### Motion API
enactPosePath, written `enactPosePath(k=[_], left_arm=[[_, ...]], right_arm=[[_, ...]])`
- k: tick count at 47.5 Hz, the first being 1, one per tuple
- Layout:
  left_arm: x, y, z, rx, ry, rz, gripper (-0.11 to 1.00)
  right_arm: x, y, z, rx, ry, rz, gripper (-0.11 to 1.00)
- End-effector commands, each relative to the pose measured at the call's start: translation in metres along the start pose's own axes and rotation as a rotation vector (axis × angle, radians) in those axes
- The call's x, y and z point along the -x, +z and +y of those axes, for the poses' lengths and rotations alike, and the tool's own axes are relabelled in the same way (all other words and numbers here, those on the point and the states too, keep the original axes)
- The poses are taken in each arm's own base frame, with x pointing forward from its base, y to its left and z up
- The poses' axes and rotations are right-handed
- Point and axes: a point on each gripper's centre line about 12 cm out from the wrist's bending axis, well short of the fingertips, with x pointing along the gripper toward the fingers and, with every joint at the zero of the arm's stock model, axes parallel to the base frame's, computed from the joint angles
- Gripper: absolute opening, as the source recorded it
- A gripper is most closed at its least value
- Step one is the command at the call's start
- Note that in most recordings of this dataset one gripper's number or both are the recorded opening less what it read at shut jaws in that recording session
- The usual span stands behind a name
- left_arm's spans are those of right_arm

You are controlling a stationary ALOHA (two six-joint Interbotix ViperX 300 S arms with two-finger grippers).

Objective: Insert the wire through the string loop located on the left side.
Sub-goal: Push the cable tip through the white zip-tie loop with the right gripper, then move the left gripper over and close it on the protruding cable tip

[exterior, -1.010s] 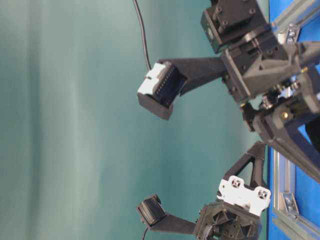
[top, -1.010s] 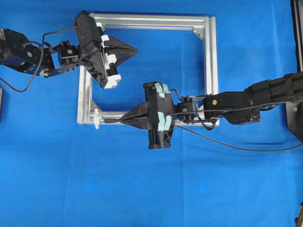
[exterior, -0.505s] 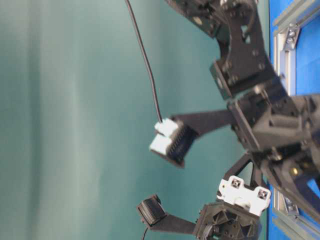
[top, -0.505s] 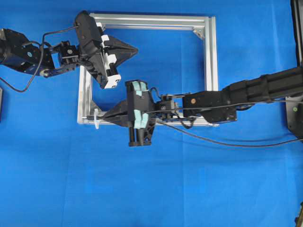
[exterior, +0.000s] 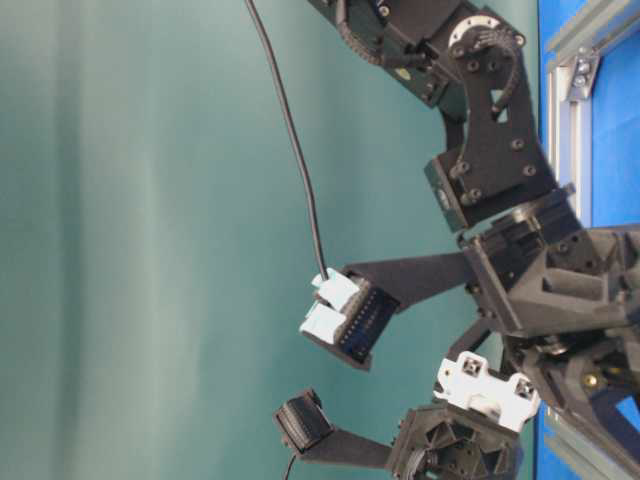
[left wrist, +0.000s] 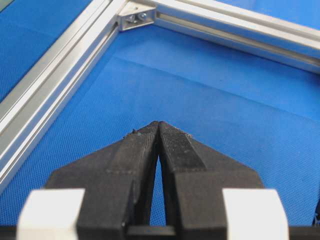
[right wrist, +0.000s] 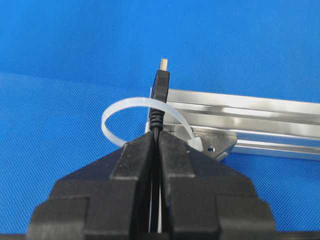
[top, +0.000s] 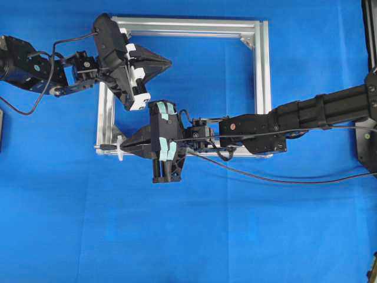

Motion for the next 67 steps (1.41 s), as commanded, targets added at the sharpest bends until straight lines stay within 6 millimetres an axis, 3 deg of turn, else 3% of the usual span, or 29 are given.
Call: enactPosePath(k=[1, 16, 37, 52, 67], left_arm=[[0.001, 0.015, -0.002, 0.002, -0.008, -0.046, 0.0], [0.017, 0.016, 0.001, 0.001, -0.001, -0.049, 0.0], [0.094, -0.011, 0.01, 0.025, 0.011, 0.005, 0.0], [0.147, -0.017, 0.017, 0.04, 0.021, -0.037, 0.0], [0.159, -0.018, 0.014, 0.042, 0.006, -0.022, 0.0]], right_arm=[[0.001, 0.019, 0.0, -0.004, 0.001, -0.045, -0.01], [0.002, 0.018, 0.0, -0.004, 0.001, -0.043, -0.01], [0.002, 0.017, 0.0, -0.004, 0.001, -0.039, -0.01], [0.002, 0.016, 0.001, -0.003, 0.002, -0.035, -0.01], [0.002, 0.017, 0.0, -0.004, 0.0, -0.035, -0.01]])
